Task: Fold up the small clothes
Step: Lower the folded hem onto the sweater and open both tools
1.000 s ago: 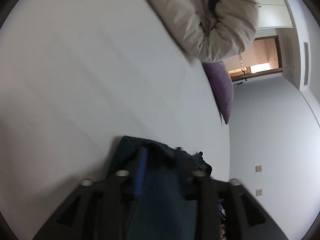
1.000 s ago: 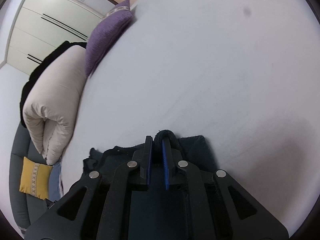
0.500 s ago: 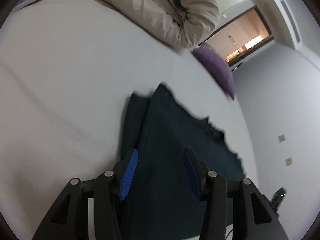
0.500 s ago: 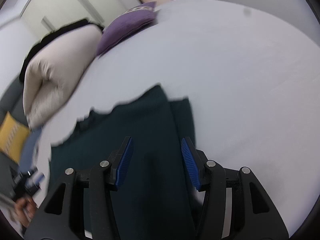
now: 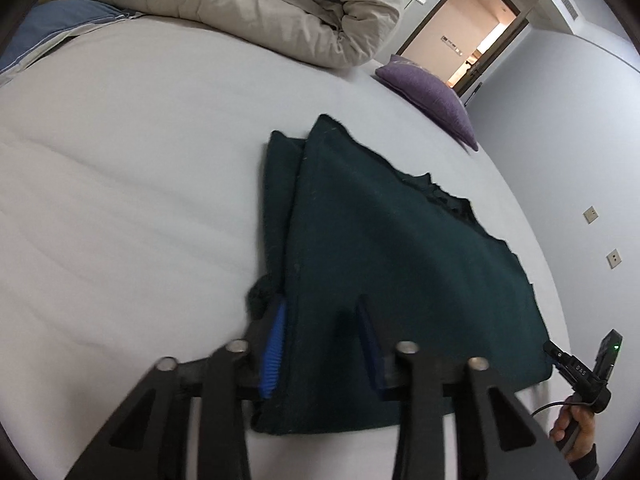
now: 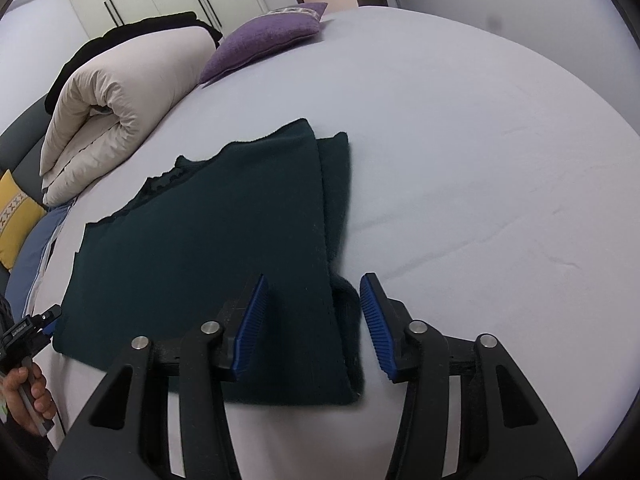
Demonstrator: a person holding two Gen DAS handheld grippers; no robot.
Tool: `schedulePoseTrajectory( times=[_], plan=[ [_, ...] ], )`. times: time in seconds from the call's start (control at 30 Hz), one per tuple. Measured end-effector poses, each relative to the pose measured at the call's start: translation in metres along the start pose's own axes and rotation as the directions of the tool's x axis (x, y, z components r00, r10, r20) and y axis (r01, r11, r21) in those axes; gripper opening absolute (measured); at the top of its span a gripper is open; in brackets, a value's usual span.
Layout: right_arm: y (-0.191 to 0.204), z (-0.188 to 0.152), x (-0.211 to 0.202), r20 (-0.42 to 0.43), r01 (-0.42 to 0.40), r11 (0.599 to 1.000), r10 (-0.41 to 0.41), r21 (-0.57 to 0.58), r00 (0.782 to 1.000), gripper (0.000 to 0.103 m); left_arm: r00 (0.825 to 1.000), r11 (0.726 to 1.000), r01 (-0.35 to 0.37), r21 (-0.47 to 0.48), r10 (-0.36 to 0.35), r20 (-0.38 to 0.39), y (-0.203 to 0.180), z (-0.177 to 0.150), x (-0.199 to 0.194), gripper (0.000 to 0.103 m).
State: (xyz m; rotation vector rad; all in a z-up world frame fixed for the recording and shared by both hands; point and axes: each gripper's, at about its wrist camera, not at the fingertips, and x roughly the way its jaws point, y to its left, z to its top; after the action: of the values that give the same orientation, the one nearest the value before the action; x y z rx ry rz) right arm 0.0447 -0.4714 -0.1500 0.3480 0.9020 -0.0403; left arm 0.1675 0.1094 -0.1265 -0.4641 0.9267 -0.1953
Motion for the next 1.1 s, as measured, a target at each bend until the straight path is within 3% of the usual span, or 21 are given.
schedulePoseTrajectory(
  times=[0.23, 0.73, 1.1],
  plan=[
    [0.006, -0.012, -0.011, -0.001, 0.065, 0.994, -0.065, -0.088, 0.998, 0.007, 0.999, 0.999, -0.03, 0.032, 0.03, -0.013, 0.001, -0.003, 0.002, 0.01],
    [-0.017, -0.026, -0.023, -0.007, 0.037, 0.999, -0.037, 0.025, 0.999, 0.005, 1.0, 1.0, -0.021, 0.022, 0.022, -0.007, 0.012, -0.013, -0.004, 0.007],
    [-0.019, -0.025, -0.016, -0.032, 0.035, 0.999, -0.034, 0.002, 0.999, 0.005, 1.0, 0.999, -0.025, 0.025, 0.025, -0.007, 0.012, -0.014, -0.003, 0.007]
  ],
)
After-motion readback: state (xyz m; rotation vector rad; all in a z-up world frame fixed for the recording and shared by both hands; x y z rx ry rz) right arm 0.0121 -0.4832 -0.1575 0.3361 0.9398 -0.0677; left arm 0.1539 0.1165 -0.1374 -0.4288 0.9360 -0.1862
